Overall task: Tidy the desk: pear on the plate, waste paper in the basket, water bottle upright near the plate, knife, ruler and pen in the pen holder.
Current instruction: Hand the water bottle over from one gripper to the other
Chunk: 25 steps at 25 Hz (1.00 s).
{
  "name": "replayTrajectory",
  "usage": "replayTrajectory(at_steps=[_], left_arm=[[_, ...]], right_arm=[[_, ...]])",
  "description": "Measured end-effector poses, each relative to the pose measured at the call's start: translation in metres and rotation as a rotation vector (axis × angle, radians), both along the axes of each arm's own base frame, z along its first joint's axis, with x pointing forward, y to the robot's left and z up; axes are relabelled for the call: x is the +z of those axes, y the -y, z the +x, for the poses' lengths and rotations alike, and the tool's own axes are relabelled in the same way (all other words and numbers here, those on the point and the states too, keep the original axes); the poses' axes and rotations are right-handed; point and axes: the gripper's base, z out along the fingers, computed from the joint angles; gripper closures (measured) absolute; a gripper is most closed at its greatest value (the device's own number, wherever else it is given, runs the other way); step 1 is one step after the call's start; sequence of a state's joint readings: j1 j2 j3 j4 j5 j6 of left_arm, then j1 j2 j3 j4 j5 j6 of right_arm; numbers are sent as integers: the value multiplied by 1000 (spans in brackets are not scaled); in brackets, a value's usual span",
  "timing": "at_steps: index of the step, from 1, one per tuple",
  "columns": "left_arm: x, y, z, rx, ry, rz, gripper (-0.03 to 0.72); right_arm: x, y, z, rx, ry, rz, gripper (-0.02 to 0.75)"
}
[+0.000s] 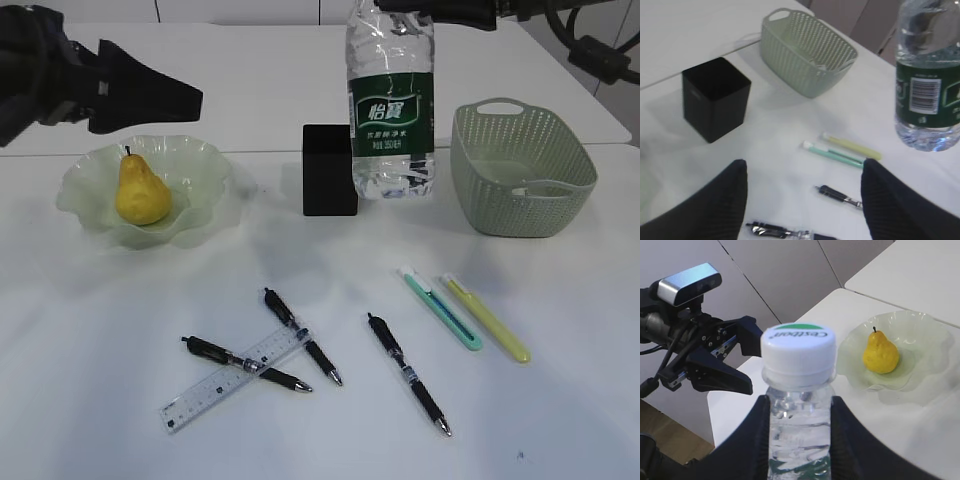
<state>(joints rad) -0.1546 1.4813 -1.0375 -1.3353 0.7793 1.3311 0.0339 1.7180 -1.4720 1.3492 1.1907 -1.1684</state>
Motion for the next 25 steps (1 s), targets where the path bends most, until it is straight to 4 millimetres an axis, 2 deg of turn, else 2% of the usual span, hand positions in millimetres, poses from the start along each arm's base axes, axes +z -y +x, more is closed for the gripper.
replayTrajectory(at_steps=[9, 13, 18, 21, 25], left_arm=[[-9, 15, 8, -114, 15, -216, 187], [-13, 39, 6, -178, 24, -290, 185], [-21, 69, -3, -258, -4, -298, 108], [-24, 76, -6, -277, -10, -291, 67], [-24, 78, -5, -262, -2, -275, 55]], right_arm=[[1, 0, 0, -1, 2, 8, 533], [2, -1, 0, 1, 15, 24, 533], [2, -1, 0, 6, 35, 18, 533], [2, -1, 0, 7, 39, 17, 533], [3, -1, 0, 7, 41, 18, 533]])
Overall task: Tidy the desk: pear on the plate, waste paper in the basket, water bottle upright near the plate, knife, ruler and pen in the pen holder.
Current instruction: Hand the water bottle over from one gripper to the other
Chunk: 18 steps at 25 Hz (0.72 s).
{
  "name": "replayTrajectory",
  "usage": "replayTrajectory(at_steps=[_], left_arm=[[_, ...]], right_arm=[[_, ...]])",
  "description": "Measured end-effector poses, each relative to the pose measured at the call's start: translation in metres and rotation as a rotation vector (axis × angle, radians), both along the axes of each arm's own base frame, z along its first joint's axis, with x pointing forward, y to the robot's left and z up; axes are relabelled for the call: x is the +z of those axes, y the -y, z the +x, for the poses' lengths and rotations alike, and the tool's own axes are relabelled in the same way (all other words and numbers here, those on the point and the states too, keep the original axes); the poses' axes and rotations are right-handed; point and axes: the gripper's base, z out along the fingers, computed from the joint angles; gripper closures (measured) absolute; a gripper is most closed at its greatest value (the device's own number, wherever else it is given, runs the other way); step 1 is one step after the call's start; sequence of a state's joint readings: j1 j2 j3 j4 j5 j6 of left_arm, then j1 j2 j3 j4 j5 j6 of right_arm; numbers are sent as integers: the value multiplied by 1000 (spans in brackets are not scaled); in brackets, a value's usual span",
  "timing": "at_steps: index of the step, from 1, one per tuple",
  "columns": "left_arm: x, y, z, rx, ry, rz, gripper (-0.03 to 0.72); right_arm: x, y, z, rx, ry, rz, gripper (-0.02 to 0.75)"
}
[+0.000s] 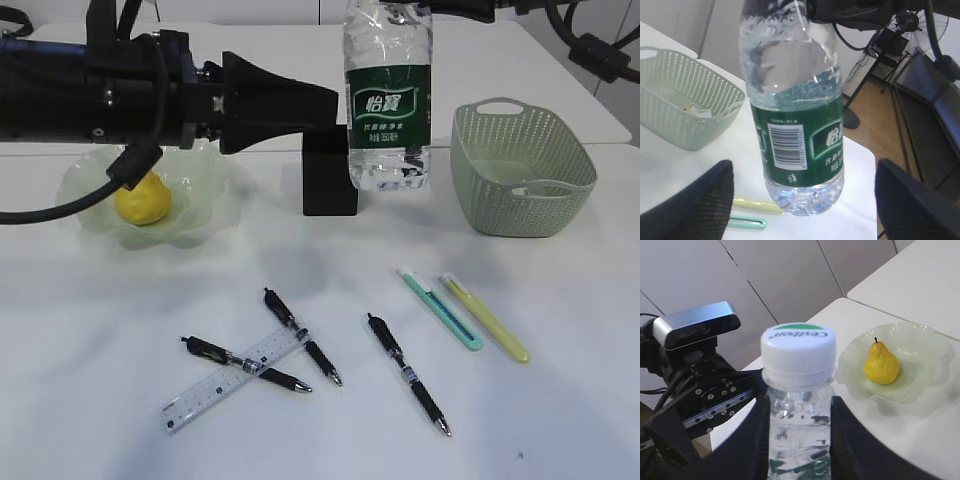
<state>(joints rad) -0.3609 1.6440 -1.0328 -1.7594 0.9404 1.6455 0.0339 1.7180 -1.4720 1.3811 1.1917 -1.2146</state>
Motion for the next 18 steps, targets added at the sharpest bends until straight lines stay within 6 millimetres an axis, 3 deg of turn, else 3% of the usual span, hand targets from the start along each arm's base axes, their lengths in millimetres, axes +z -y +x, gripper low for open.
replayTrajectory(at_steps=[6, 11, 18], left_arm=[[14, 4, 13, 23, 53, -12, 54], [4, 11, 25, -13, 29, -27, 54], [10, 27, 33, -92, 57, -69, 54]], right_arm=[[0, 0, 0, 2, 7, 0, 533], [2, 0, 0, 2, 17, -1, 533], [7, 0, 1, 3, 41, 7, 533]])
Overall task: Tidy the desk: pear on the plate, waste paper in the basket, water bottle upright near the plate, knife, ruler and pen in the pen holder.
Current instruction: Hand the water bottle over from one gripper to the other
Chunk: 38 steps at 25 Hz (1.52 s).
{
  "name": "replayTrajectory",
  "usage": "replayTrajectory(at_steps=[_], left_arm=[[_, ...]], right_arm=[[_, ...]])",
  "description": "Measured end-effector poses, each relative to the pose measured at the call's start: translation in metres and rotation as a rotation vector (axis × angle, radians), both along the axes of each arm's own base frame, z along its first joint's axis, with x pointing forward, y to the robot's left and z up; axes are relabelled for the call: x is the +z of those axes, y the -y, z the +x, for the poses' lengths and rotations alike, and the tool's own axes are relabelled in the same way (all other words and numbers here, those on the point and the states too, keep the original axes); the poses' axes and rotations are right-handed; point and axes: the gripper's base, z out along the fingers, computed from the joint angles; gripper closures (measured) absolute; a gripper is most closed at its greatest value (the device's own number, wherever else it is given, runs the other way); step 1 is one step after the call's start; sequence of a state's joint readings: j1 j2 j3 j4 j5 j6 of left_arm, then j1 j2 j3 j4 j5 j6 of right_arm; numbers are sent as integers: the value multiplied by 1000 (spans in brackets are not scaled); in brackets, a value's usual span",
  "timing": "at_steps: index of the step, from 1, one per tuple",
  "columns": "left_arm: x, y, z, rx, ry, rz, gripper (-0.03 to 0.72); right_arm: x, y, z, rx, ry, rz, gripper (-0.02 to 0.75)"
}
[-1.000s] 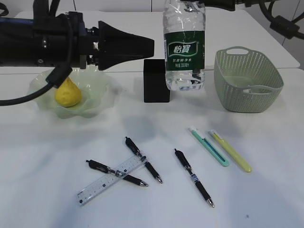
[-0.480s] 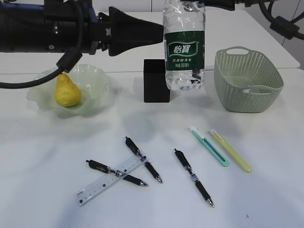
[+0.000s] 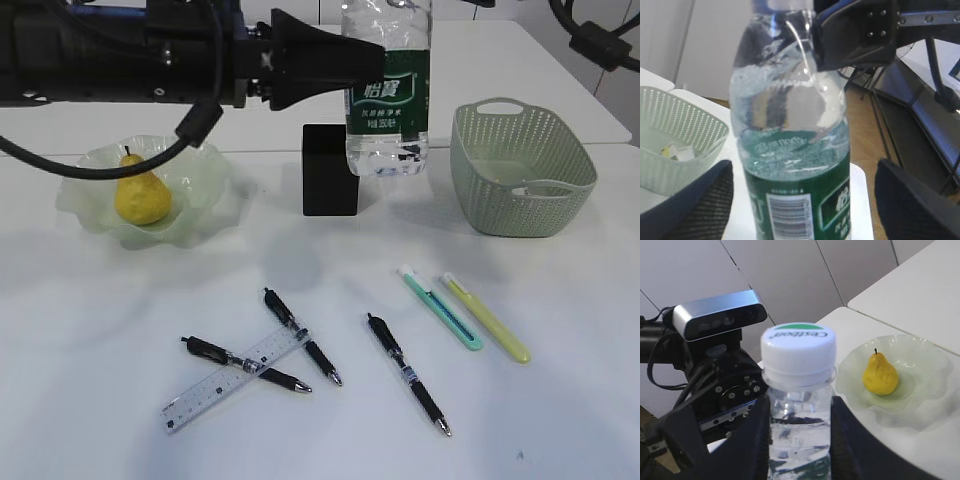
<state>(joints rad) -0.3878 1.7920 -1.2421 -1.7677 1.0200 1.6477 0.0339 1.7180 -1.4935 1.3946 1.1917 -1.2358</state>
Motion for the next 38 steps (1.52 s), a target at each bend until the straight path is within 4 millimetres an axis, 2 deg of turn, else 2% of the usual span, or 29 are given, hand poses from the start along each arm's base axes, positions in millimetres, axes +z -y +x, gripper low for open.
replayTrajectory(at_steps=[9, 14, 27, 30, 35, 38], left_arm=[[-6, 19, 7, -44, -2, -6, 54], [-3, 26, 14, -67, -3, -28, 54], [0, 28, 15, -79, -16, -42, 59], [0, 28, 15, -79, -17, -42, 89], [0, 28, 15, -79, -21, -43, 199], [0, 28, 15, -79, -22, -43, 222]], right_arm=[[0, -1, -1, 6, 1, 0, 534], [0, -10, -3, 33, 5, -1, 534], [1, -14, -4, 46, 20, 1, 534], [1, -14, -4, 47, 22, 2, 534], [1, -14, -4, 46, 23, 7, 534], [1, -14, -4, 46, 23, 7, 534]])
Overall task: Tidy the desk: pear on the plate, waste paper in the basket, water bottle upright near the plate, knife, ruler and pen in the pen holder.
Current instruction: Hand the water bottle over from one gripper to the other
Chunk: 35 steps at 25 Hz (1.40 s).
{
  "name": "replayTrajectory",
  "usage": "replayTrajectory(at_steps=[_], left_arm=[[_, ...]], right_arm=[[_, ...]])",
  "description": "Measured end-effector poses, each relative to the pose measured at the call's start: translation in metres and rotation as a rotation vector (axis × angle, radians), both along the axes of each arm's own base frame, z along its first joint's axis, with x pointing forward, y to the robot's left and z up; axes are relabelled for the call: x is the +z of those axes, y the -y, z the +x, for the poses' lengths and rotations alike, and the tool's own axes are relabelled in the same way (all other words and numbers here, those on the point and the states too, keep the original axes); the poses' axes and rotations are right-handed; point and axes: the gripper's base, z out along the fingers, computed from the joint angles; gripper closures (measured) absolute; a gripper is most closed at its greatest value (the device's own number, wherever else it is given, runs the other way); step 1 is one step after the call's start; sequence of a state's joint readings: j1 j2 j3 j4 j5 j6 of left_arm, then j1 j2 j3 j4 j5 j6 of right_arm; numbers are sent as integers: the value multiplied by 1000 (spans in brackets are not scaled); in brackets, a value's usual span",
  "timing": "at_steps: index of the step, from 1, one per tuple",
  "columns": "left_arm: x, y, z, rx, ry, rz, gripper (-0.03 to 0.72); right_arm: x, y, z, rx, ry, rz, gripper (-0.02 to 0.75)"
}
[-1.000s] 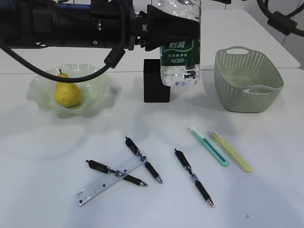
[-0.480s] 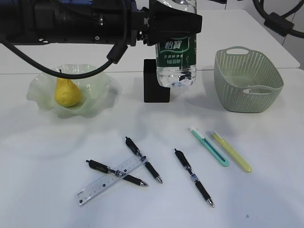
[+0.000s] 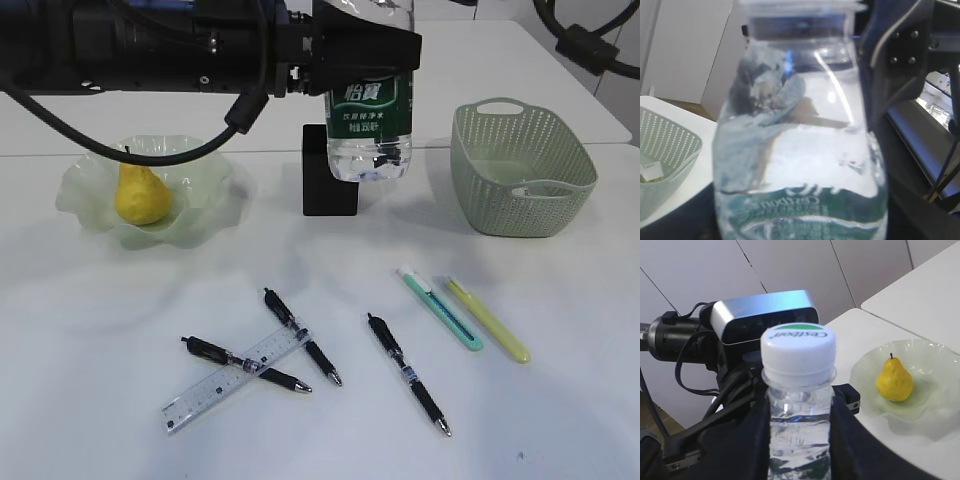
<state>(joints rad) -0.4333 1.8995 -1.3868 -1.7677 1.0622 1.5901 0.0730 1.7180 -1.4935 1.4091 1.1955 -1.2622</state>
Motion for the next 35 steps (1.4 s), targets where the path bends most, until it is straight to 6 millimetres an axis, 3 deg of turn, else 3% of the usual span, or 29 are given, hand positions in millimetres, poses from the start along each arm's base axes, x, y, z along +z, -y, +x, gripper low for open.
replayTrajectory(at_steps=[26, 35], left_arm=[[-1, 0, 0, 4, 2, 7, 258], [-2, -5, 4, 16, 13, 21, 288]], right_arm=[[0, 0, 0, 1, 4, -13, 526], [0, 0, 0, -4, -10, -9, 324]])
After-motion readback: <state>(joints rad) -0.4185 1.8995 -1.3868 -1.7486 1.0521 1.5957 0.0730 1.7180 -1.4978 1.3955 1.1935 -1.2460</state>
